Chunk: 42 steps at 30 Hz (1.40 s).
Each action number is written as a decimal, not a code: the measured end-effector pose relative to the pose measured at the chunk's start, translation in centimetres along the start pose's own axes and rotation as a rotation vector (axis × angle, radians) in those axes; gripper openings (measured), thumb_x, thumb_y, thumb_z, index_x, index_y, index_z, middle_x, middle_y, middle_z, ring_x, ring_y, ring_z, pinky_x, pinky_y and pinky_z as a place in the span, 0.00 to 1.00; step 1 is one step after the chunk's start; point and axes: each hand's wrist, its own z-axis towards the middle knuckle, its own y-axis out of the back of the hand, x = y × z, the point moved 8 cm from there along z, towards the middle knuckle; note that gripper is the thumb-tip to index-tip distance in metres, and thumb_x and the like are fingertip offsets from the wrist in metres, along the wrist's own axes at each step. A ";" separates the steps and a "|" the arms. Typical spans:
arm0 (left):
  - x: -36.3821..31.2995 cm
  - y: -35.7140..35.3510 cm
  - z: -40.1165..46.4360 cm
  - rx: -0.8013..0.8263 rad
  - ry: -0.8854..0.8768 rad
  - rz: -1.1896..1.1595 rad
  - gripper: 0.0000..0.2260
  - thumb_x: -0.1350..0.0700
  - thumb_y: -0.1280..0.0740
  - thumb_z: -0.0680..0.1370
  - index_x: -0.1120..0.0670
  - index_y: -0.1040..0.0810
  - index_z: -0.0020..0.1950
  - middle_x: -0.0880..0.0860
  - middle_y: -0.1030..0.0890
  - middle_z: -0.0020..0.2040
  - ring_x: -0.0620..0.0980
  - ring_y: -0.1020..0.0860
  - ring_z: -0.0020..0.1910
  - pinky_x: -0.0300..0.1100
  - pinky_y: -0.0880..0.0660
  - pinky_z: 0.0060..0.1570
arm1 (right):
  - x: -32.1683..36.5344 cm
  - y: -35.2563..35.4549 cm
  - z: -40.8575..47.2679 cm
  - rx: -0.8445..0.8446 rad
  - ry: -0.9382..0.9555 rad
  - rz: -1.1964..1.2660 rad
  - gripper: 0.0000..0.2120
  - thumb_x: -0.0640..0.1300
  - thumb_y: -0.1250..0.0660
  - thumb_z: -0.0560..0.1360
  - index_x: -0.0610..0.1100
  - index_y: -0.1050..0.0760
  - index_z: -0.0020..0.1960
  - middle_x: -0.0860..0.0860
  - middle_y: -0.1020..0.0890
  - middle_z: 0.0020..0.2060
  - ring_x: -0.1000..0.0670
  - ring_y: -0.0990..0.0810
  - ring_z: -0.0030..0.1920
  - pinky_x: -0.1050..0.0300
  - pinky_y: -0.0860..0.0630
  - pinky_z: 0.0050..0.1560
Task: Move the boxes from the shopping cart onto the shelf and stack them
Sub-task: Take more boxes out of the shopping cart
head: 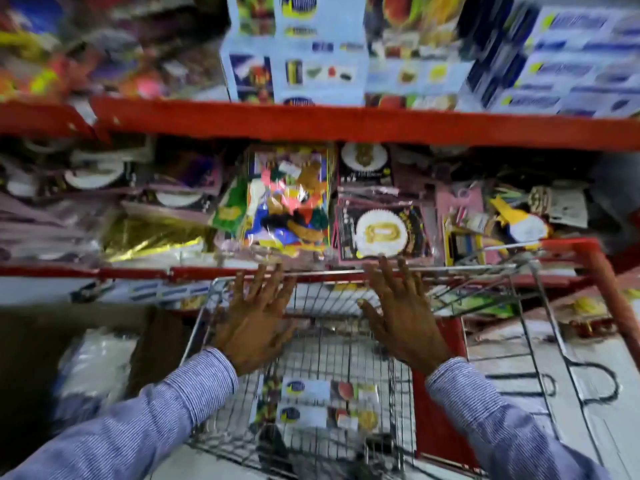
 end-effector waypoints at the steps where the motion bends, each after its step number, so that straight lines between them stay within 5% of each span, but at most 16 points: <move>1: -0.1 -2.2 -0.8 0.061 0.002 -0.011 0.33 0.39 0.44 0.76 0.55 0.40 0.76 0.60 0.41 0.78 0.64 0.42 0.75 0.65 0.48 0.70 | -0.5 -2.1 -0.8 0.052 -0.015 0.006 0.29 0.59 0.51 0.79 0.51 0.45 0.78 0.46 0.43 0.79 0.39 0.49 0.78 0.34 0.43 0.74; 7: -0.7 -16.0 -5.0 0.456 0.036 -0.061 0.27 0.40 0.44 0.73 0.53 0.22 0.65 0.56 0.22 0.67 0.61 0.24 0.64 0.66 0.26 0.56 | -2.7 -17.6 -4.2 0.443 -0.077 0.035 0.28 0.54 0.48 0.77 0.46 0.40 0.76 0.45 0.36 0.76 0.38 0.40 0.76 0.38 0.39 0.73; 11: -2.4 -19.5 -5.1 0.493 -0.063 -0.171 0.17 0.52 0.42 0.78 0.52 0.24 0.65 0.53 0.20 0.61 0.60 0.22 0.59 0.54 0.26 0.56 | -2.6 -27.0 -5.7 0.734 -0.054 0.035 0.27 0.47 0.41 0.79 0.45 0.42 0.77 0.43 0.33 0.74 0.41 0.35 0.73 0.47 0.34 0.71; 14: -2.7 -23.0 -5.0 0.611 -0.132 -0.181 0.14 0.55 0.39 0.80 0.55 0.25 0.65 0.54 0.22 0.65 0.58 0.23 0.59 0.49 0.26 0.55 | -1.6 -31.9 -6.2 0.837 -0.009 0.002 0.27 0.44 0.39 0.78 0.44 0.39 0.75 0.42 0.29 0.71 0.40 0.31 0.70 0.47 0.30 0.67; 18: -3.0 -28.0 -6.0 0.742 -0.235 -0.101 0.10 0.58 0.39 0.79 0.58 0.22 0.58 0.59 0.18 0.55 0.60 0.20 0.51 0.48 0.24 0.46 | -0.9 -36.0 -6.6 0.945 0.042 -0.052 0.31 0.45 0.32 0.72 0.44 0.38 0.72 0.41 0.26 0.67 0.37 0.28 0.66 0.41 0.27 0.63; 21: -4.2 -29.4 -6.3 0.735 -0.407 -0.074 0.05 0.60 0.33 0.73 0.56 0.20 0.47 0.58 0.17 0.43 0.60 0.18 0.41 0.45 0.26 0.34 | -1.1 -36.7 -6.1 0.908 0.037 -0.032 0.25 0.45 0.32 0.72 0.42 0.34 0.67 0.40 0.22 0.60 0.37 0.22 0.58 0.44 0.23 0.54; 23: -5.0 -30.2 -6.2 0.708 -0.496 -0.054 0.02 0.60 0.31 0.72 0.56 0.21 0.44 0.58 0.17 0.40 0.62 0.18 0.39 0.48 0.24 0.35 | -1.1 -36.5 -5.3 0.833 0.094 -0.059 0.23 0.43 0.34 0.73 0.40 0.33 0.67 0.40 0.21 0.58 0.37 0.21 0.56 0.46 0.23 0.51; 26: -6.4 -31.6 -5.9 0.695 -0.526 -0.002 0.08 0.58 0.36 0.77 0.61 0.24 0.53 0.61 0.19 0.48 0.63 0.20 0.47 0.54 0.22 0.43 | -1.8 -34.7 -3.6 0.748 0.091 -0.059 0.23 0.43 0.34 0.73 0.40 0.33 0.66 0.41 0.21 0.56 0.37 0.21 0.55 0.48 0.23 0.48; 32: -8.4 -34.1 -5.3 0.718 -0.481 0.059 0.22 0.59 0.34 0.77 0.65 0.35 0.67 0.62 0.22 0.57 0.64 0.21 0.51 0.50 0.29 0.39 | -2.9 -28.5 -1.8 0.580 0.149 -0.037 0.28 0.51 0.33 0.71 0.40 0.34 0.67 0.41 0.20 0.57 0.38 0.20 0.54 0.49 0.24 0.49; 35: -8.8 -34.3 -4.8 0.765 -0.430 0.030 0.17 0.65 0.36 0.76 0.64 0.31 0.64 0.63 0.21 0.56 0.64 0.20 0.51 0.50 0.32 0.37 | -2.4 -25.0 -1.1 0.492 0.219 -0.074 0.29 0.56 0.35 0.71 0.41 0.33 0.66 0.42 0.19 0.54 0.40 0.19 0.52 0.51 0.25 0.48; 42: -7.1 -27.4 -2.0 0.688 -0.306 -0.061 0.22 0.57 0.31 0.73 0.60 0.29 0.66 0.61 0.21 0.59 0.61 0.23 0.56 0.51 0.24 0.49 | 0.7 -12.9 1.7 0.309 0.277 -0.063 0.30 0.61 0.34 0.70 0.47 0.31 0.67 0.45 0.18 0.55 0.41 0.19 0.52 0.51 0.25 0.50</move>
